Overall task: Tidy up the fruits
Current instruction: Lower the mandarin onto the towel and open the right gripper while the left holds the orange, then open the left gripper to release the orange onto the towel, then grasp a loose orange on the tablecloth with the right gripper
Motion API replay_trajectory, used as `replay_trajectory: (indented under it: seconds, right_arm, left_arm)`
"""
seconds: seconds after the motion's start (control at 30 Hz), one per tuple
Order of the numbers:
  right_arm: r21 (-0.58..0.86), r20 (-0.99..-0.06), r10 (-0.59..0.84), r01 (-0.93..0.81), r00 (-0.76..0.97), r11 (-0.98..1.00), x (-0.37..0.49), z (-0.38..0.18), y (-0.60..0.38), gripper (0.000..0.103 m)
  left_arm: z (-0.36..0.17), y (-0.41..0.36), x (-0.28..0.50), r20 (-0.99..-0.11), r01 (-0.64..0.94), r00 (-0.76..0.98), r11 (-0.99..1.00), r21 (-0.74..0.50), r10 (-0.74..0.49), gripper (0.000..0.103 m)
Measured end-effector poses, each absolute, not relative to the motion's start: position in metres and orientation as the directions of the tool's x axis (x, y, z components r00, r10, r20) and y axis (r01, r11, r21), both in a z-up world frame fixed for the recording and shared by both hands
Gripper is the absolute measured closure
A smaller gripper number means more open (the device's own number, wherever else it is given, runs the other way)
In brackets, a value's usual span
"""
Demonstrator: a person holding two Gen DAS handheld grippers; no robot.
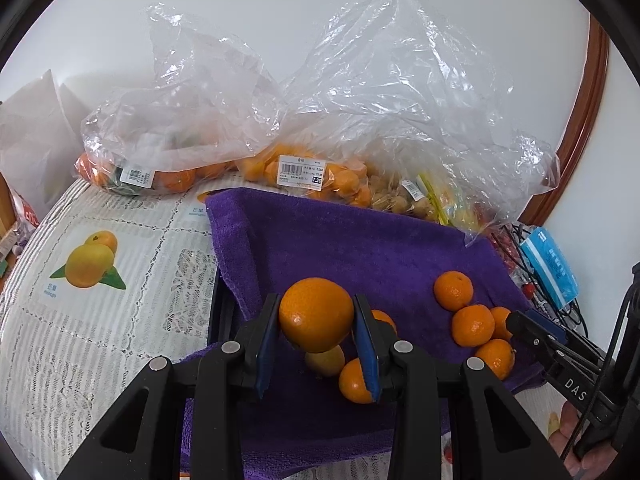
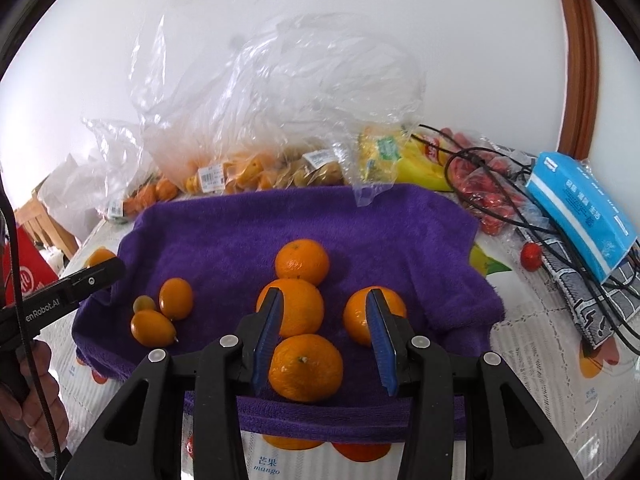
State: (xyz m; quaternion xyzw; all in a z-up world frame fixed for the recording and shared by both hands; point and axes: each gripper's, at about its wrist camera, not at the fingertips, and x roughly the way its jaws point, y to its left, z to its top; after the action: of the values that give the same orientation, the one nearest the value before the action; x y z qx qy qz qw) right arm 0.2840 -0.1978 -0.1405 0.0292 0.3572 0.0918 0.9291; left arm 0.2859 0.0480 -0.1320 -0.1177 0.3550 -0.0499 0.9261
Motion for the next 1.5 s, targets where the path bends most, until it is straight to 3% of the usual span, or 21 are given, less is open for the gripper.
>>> replay_trajectory:
  seconds: [0.53, 0.57, 0.63, 0.7, 1.13, 1.5]
  right_arm:
    - [0.135, -0.650, 0.200, -0.148, 0.733, 0.980, 0.280, -0.139, -0.201, 0.060]
    - [0.130, -0.650, 0.200, -0.152, 0.733, 0.980, 0.279, -0.138, -0.200, 0.060]
    - [0.122, -0.648, 0.199, -0.158, 0.735, 0.980, 0.278, -0.138, -0.198, 0.059]
    - [0.110, -0.647, 0.196, -0.164, 0.737, 0.980, 0.277, -0.138, -0.196, 0.059]
    - [0.131, -0.624, 0.194, -0.144, 0.757, 0.981, 0.246, -0.119, -0.197, 0.059]
    - [0.178, -0.688, 0.270, -0.204, 0.674, 0.963, 0.182, -0.138, -0.187, 0.059]
  left_arm:
    - [-0.152, 0.038, 0.296, -0.707, 0.018, 0.673, 0.961, -0.276, -0.215, 0.069]
    - [-0.151, 0.038, 0.295, -0.703, 0.021, 0.677, 0.960, -0.278, -0.218, 0.067]
    - [-0.148, 0.039, 0.293, -0.692, 0.031, 0.683, 0.957, -0.289, -0.231, 0.052]
    - [-0.144, 0.041, 0.291, -0.677, 0.036, 0.697, 0.955, -0.295, -0.235, 0.046]
    - [-0.116, 0.040, 0.269, -0.610, 0.076, 0.749, 0.948, -0.310, -0.260, 0.042]
    - [-0.125, 0.051, 0.220, -0.648, 0.028, 0.742, 0.973, -0.230, -0.174, 0.042]
